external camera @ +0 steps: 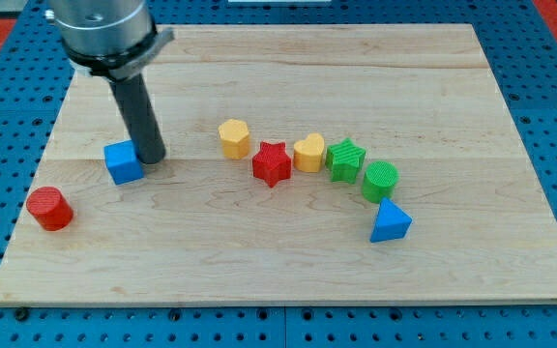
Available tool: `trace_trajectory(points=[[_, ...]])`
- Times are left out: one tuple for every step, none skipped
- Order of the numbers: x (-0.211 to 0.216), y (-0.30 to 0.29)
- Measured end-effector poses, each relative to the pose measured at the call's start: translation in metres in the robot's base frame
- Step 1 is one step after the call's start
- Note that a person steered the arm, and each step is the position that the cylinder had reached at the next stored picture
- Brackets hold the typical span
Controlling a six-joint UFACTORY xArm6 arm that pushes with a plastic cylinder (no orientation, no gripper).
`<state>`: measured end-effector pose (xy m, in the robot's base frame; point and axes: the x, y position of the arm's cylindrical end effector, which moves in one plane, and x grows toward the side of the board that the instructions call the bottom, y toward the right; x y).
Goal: Point at the yellow hexagon
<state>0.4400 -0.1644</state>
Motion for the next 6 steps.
trace_trajectory(points=[[0.022, -0.016], [0.024, -0.043], [0.011, -0.056], [-0.013, -0.026], [-0.079, -0.006], [-0.071, 0.105]])
